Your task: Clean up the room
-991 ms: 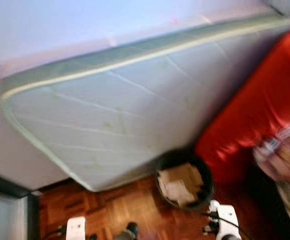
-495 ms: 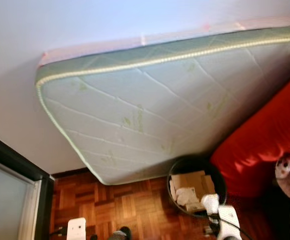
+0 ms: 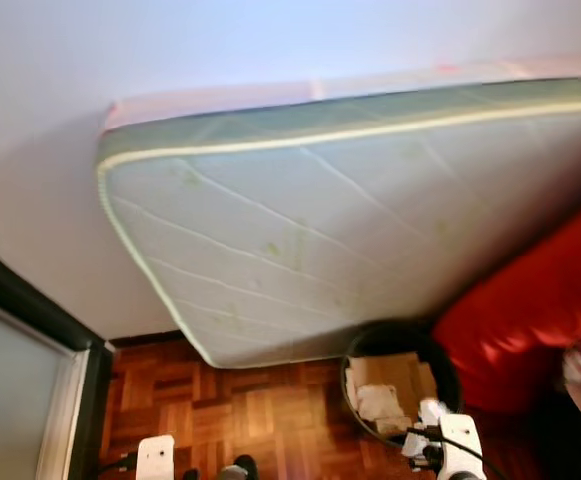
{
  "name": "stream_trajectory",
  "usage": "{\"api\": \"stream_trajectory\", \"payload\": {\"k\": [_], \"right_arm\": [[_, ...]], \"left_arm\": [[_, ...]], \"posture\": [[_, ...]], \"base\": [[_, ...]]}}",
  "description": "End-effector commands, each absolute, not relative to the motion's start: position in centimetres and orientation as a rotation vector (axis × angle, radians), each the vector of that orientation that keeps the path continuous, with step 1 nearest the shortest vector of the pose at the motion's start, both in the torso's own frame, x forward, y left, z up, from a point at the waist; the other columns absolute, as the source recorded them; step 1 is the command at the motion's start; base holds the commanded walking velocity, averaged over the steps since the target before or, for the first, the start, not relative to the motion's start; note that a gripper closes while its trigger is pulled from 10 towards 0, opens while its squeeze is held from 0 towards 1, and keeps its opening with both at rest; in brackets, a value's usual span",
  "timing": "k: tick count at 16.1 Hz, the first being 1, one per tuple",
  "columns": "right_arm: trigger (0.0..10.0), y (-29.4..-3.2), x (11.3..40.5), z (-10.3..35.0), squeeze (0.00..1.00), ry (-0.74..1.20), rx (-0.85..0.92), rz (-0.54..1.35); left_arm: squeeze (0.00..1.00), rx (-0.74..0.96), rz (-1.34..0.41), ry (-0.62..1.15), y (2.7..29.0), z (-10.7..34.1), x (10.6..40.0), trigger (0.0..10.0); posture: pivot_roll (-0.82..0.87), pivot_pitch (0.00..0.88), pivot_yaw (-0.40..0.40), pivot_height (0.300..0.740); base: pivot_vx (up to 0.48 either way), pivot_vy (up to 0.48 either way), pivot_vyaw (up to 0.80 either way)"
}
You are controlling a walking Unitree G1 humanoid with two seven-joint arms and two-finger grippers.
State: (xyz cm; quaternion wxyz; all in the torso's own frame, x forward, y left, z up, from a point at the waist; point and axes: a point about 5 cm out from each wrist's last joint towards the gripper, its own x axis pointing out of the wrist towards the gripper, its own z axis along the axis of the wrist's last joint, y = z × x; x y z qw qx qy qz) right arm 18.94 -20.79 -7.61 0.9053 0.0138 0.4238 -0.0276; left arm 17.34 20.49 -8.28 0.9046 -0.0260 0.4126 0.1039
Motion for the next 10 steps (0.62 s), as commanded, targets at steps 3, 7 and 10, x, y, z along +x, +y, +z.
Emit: {"api": "stream_trajectory", "payload": {"k": [3, 7, 10], "right_arm": [[10.0, -20.87, 18.02, -8.06, 0.00, 0.904, 0.040, -0.070], [10.0, -20.87, 18.02, -8.06, 0.00, 0.901, 0.043, -0.072], [10.0, -20.92, 18.00, -8.00, 0.00, 0.878, 0.059, -0.080]], "left_arm": [[0.00, -0.067, 0.226, 0.882, 20.43, -8.73, 16.39, 10.0], [0.00, -0.065, 0.227, 0.877, 20.43, -8.69, 16.45, 10.0], [0.00, -0.064, 0.228, 0.863, 20.43, -8.64, 16.45, 10.0]], "posture": [[-0.04, 0.215, -0.012, 0.740], [-0.04, 0.218, -0.012, 0.740], [-0.03, 0.226, -0.011, 0.740]], "base": [[0.347, 0.000, 0.00], [0.261, 0.000, 0.00], [0.000, 0.000, 0.00]]}}
